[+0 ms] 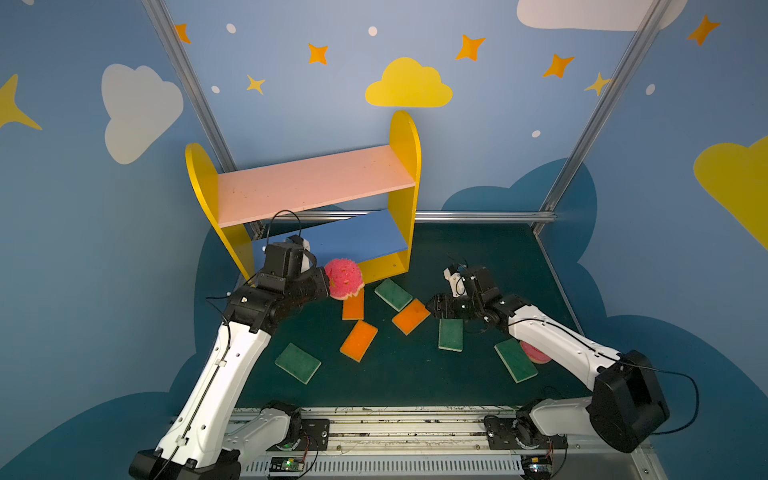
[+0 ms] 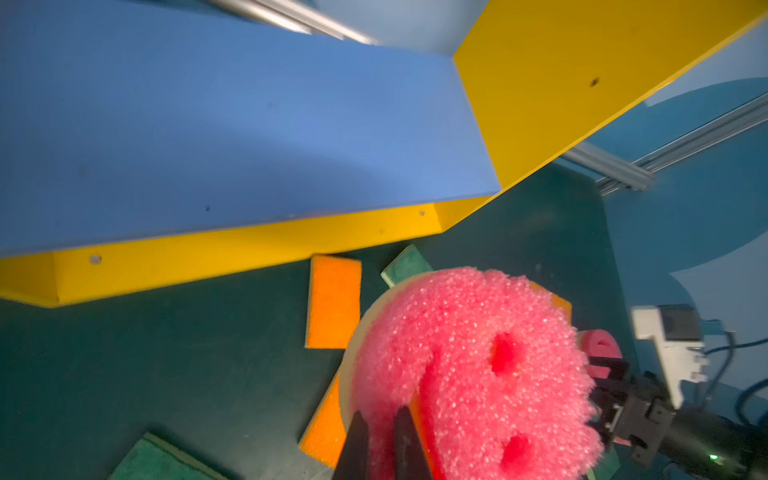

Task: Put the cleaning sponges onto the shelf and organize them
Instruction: 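Lift the pink sponge with the left gripper onto the pink top shelf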

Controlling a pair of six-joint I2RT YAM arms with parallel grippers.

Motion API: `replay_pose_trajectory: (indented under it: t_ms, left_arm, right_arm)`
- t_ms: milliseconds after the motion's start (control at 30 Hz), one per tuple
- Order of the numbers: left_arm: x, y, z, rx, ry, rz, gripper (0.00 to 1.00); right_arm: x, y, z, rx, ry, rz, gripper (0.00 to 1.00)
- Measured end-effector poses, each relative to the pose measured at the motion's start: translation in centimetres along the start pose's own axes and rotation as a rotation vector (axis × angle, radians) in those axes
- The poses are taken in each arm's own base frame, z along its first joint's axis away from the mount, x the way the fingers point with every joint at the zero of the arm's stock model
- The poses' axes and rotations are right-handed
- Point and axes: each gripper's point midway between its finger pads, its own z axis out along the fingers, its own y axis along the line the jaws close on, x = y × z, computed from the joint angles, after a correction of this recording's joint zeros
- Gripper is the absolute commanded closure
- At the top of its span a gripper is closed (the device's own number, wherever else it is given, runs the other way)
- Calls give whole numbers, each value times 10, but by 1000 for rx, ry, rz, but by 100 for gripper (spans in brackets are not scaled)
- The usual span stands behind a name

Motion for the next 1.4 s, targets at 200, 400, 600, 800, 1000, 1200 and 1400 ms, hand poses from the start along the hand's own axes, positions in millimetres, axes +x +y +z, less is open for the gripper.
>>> replay_pose_trajectory:
  t_ms: [200,400,600,800,1000,1200,1400]
  left_arm:
    - [-56,-31,-39,15,-65,89,97]
    - [-104,-52,-72,6,-153,129,97]
    - [-135,-55,-89,-53,-261,133,97]
    - [-160,-37,-103,-177,-385,92,97]
    - [-195,-25,-130,-254,-544,28,97]
    - [-222,-3,-141,-334,-631,-44,97]
    - [-234,25,-134,-413,-647,-112,97]
  right_arm:
    - [3,6,1,-11,8,-12,18]
    - [7,15,0,-29,14,-29,18]
    - [9,23,-2,-43,12,-47,18]
    - [12,31,-5,-56,9,-67,18]
    - [19,42,-3,-69,21,-95,18]
    - [25,50,-2,-82,33,-114,18]
    - [33,56,2,-91,57,-131,18]
